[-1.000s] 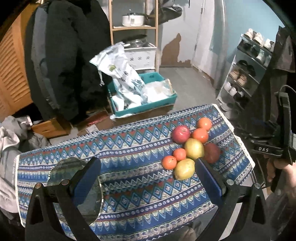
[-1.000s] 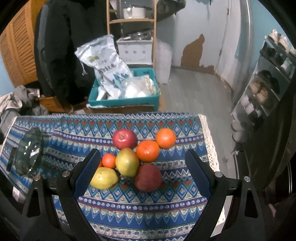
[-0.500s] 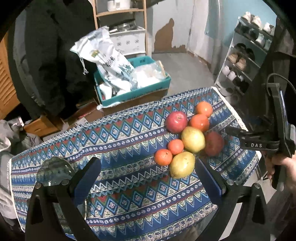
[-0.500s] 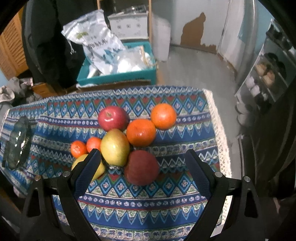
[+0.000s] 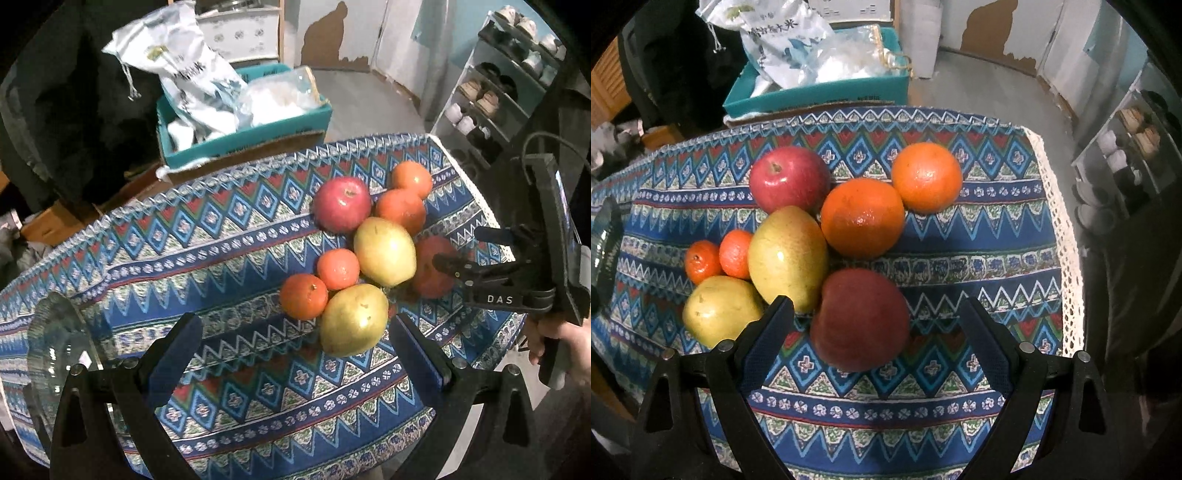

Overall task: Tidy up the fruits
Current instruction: 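Move both tools forward over the fruit cluster, then grasp the green-yellow mango with the left tool while the right tool grasps the large dark-red apple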

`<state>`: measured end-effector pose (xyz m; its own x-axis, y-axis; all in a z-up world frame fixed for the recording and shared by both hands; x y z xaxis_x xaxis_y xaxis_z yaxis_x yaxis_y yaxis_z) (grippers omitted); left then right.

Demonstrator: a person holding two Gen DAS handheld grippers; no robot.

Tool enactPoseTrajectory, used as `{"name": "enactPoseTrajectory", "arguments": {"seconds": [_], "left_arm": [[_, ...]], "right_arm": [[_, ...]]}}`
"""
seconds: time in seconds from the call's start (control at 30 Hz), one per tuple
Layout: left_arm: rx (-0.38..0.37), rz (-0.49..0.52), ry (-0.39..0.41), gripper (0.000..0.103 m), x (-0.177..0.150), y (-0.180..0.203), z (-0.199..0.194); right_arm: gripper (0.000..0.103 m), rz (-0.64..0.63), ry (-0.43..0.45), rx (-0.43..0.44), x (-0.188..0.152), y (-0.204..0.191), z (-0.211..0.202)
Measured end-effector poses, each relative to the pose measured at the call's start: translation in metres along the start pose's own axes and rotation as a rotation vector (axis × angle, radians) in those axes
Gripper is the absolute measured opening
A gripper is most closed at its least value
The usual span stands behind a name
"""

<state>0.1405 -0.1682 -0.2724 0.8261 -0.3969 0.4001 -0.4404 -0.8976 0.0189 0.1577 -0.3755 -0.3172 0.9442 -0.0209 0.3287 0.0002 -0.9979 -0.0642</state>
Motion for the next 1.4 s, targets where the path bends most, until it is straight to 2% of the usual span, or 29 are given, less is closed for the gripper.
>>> {"name": "enactPoseTrajectory", "arguments": {"seconds": [0.23, 0.7, 0.8, 0.93, 1.03, 1.13, 1.3, 1.4], "left_arm": [[-0.031, 0.002, -0.058, 0.102, -0.005, 0.013, 0.034], [-0.076, -0.015, -0.107, 0.102, -0.014, 0.031, 0.070], [-0.084, -0.032, -0.112, 0.095, -0.018, 0.037, 0.076], [-0.089, -0.022, -0.139, 0.095, -0.024, 0.046, 0.087], [-0.095, -0.030, -0.155, 0.095, -0.022, 0.051, 0.096], [-0.108, -0.040, -0.164, 0.095, -0.019, 0.056, 0.102], [-0.119, -0.044, -0.186, 0.094, -0.014, 0.065, 0.113], [-0.119, -0.040, -0.199, 0.088, -0.011, 0.069, 0.119]], "right_arm": [[0.090, -0.011, -0.044, 0.003, -0.004, -0.002, 0.019], [0.090, -0.013, -0.098, 0.025, -0.015, 0.001, 0.046], [0.091, -0.008, -0.100, 0.038, -0.015, 0.001, 0.047], [0.090, -0.017, -0.107, 0.049, -0.013, -0.001, 0.050], [0.085, -0.027, -0.115, 0.062, -0.013, -0.005, 0.051], [0.072, -0.020, -0.142, 0.109, -0.017, -0.012, 0.056], [0.072, -0.043, -0.131, 0.096, -0.019, -0.017, 0.056], [0.072, -0.045, -0.129, 0.091, -0.021, -0.017, 0.056]]}}
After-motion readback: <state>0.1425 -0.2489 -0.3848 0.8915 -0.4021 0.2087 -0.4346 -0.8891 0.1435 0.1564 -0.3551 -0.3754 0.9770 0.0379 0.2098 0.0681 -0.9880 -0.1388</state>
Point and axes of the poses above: each gripper's, at about its wrist camera, not at the fingertips, and z roughly the way its jaws point, y to its right, x to its top, the point moved 7 cm from there along z, roughly the way its jaws point, and after that the axes turned 9 degrees about z, right-handed, at the moved point
